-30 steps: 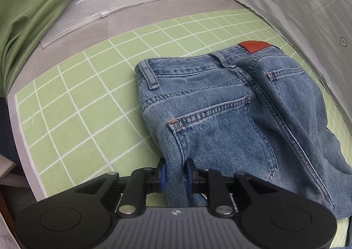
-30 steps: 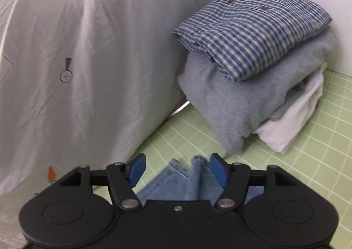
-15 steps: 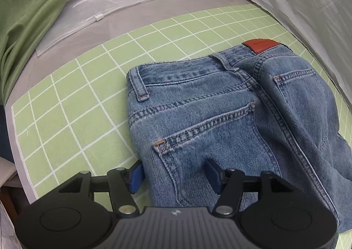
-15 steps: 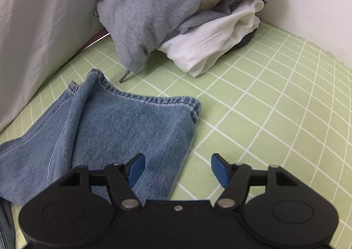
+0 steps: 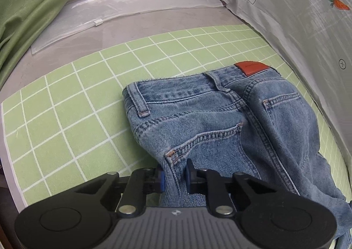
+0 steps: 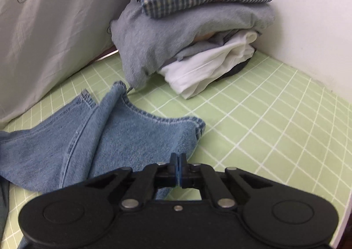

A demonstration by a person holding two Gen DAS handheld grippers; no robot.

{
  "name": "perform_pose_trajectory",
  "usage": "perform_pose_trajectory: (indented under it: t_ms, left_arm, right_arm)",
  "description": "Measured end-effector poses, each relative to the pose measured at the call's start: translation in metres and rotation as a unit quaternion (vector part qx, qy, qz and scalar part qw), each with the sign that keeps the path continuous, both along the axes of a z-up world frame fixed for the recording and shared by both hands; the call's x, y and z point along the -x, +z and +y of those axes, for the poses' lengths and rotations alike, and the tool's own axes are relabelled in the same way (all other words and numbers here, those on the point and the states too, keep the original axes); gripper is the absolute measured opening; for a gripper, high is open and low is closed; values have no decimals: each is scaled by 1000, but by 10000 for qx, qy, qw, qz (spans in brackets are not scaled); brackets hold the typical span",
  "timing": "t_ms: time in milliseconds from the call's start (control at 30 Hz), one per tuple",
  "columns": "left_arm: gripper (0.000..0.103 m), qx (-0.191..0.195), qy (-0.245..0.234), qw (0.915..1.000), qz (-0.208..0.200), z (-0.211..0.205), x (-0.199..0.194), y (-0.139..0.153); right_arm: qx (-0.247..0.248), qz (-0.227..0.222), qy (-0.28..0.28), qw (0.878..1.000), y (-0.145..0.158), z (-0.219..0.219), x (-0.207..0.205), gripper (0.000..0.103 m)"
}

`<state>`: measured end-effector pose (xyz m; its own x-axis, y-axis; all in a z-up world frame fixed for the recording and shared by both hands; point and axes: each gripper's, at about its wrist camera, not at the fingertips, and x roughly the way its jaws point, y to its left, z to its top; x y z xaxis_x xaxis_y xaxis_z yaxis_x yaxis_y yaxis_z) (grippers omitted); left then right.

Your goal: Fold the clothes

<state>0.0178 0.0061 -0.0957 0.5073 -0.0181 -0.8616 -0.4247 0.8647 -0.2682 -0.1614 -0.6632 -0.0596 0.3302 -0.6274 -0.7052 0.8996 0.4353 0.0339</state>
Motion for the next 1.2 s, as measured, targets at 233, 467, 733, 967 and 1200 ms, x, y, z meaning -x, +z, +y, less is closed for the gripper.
perform_pose_trajectory:
  t_ms: [233,467,733,967,1200]
  left_arm:
    - [15,-74,-283,9992,-284,-3,13,23]
    - [16,36,-268,9996,-116,-9,23,14]
    - [19,-101,-245,9997,-9,-17,21,14]
    - [20,-119,53,9999,89,-21,19,9]
    - [19,-237,107,9996,123,-26,18,8]
  right_arm:
    - [834,269,-129,9961,61,-4,74,0]
    - [-133,62,336,9993,13,11,67,69]
    - [-709,-293,826,9936,-29,15,19,103]
    - [-1289,-332,590,9893,-51,-16,-15,102]
    - [-1200,-396,794,9888,-41,-22,-23,15]
